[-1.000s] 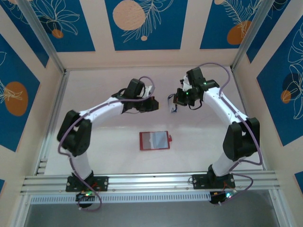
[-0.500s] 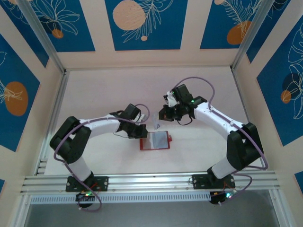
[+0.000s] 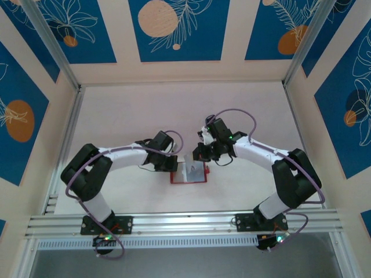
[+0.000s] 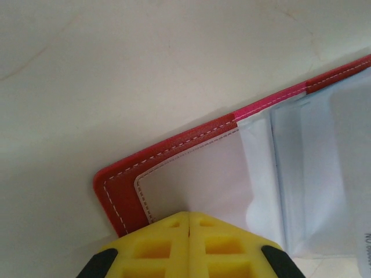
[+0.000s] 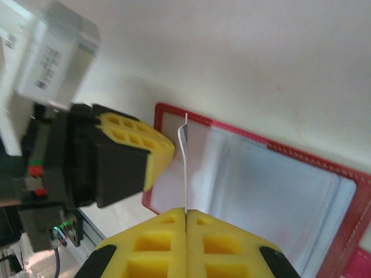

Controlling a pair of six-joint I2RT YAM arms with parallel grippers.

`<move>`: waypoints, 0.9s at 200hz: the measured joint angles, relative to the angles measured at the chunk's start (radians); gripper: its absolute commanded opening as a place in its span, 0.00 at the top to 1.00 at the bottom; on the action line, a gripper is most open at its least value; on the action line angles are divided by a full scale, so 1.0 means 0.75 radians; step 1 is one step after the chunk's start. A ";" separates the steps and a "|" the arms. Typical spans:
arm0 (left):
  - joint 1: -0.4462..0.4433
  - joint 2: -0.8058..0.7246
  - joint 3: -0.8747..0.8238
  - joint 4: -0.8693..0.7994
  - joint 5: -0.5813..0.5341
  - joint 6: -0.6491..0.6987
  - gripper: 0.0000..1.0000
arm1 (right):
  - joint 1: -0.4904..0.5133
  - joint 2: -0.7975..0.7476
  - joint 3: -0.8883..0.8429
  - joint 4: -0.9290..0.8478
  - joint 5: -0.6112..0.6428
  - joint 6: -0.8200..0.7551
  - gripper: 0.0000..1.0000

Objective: Put the credit cards into the card holder
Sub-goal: Insert the credit card into the card slot.

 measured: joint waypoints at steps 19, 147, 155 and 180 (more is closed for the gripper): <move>-0.011 -0.008 -0.005 0.002 -0.031 0.000 0.94 | 0.000 -0.014 -0.044 0.007 0.000 0.005 1.00; -0.051 -0.034 -0.043 0.050 -0.108 -0.028 0.95 | 0.000 0.035 -0.124 0.103 -0.114 0.014 1.00; -0.051 -0.036 -0.048 0.058 -0.108 -0.029 0.95 | 0.000 0.038 -0.124 0.104 -0.114 0.014 1.00; -0.051 -0.040 -0.054 0.068 -0.108 -0.030 0.95 | 0.000 0.046 -0.124 0.103 -0.115 0.014 1.00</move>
